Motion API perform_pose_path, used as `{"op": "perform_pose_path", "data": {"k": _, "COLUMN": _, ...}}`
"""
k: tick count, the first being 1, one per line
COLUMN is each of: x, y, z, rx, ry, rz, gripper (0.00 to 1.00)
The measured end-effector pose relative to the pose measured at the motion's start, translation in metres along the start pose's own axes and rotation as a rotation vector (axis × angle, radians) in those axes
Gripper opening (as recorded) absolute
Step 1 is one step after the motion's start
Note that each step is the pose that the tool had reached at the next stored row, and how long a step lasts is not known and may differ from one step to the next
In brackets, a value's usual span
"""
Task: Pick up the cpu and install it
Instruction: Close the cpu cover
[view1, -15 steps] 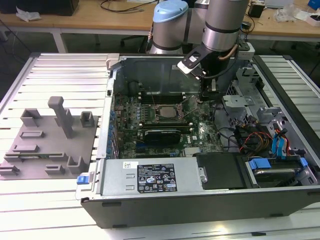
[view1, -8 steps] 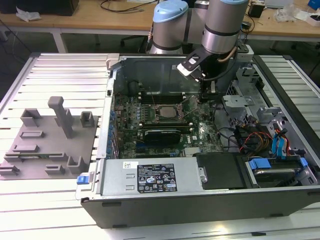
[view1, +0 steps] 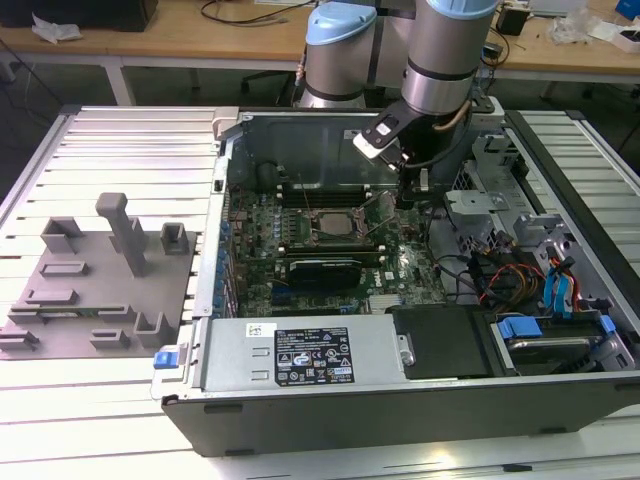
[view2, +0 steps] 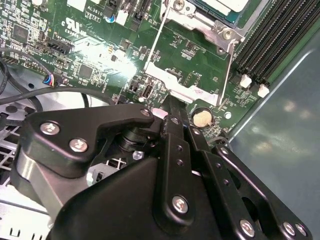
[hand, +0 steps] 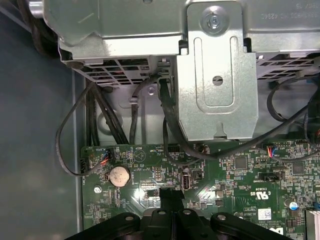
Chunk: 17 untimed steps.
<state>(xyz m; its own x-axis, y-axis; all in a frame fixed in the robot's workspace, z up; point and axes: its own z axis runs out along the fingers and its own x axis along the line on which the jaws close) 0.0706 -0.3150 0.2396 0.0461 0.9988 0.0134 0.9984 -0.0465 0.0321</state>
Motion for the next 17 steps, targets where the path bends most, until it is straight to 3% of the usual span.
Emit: {"op": "perform_pose_path", "data": {"k": 17, "x": -0.0001, "y": -0.0028, "z": -0.0016, "rx": -0.0002, "ry": 0.0, "rz": 0.0, "gripper": 0.11}}
